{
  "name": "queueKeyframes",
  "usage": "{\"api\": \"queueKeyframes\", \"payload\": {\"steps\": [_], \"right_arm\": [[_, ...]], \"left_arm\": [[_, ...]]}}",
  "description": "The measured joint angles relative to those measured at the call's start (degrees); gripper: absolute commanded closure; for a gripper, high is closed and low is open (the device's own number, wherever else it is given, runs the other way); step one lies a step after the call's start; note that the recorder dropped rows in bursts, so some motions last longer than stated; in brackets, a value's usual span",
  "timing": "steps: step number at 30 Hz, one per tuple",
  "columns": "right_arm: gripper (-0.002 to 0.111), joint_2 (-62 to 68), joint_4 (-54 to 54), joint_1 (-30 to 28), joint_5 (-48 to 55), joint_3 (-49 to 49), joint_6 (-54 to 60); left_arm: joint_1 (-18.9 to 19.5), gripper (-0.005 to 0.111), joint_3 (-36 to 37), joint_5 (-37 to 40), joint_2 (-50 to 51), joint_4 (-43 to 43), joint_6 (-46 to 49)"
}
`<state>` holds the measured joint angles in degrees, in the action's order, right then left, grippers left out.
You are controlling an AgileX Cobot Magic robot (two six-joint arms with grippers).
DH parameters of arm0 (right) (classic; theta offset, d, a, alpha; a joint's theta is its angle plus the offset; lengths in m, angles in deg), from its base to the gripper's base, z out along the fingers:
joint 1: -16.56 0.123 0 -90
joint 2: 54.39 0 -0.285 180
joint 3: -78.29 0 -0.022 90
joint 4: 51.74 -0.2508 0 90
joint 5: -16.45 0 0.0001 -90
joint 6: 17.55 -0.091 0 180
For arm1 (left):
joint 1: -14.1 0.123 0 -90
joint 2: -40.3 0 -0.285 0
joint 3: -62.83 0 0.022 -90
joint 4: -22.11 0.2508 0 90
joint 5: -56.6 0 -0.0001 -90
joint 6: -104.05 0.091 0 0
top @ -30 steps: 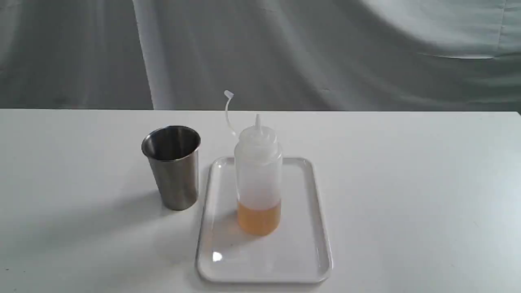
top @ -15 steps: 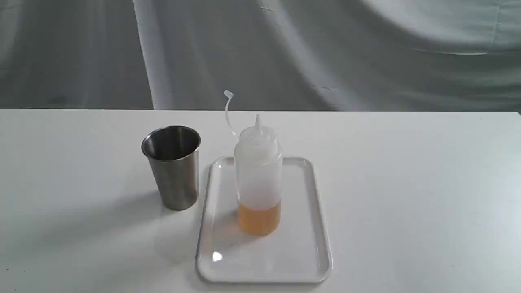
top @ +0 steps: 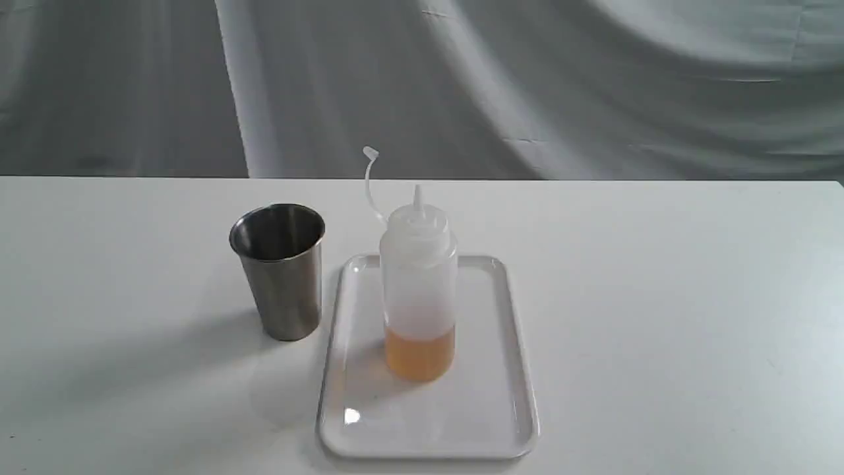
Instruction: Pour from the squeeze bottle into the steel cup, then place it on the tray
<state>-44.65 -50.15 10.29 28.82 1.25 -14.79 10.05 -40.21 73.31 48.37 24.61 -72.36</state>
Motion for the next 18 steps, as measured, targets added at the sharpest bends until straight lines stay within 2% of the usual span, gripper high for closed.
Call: {"api": "queueKeyframes", "payload": {"steps": [7,18], "right_arm": [[0.108,0.0,1.6,0.0,5.6,0.0,0.4],[0.108,0.0,1.6,0.0,6.0,0.0,0.5]], "left_arm": [[0.0,0.098,0.0,0.0,0.0,0.0,0.0],[0.0,0.098,0.0,0.0,0.0,0.0,0.0]]}}
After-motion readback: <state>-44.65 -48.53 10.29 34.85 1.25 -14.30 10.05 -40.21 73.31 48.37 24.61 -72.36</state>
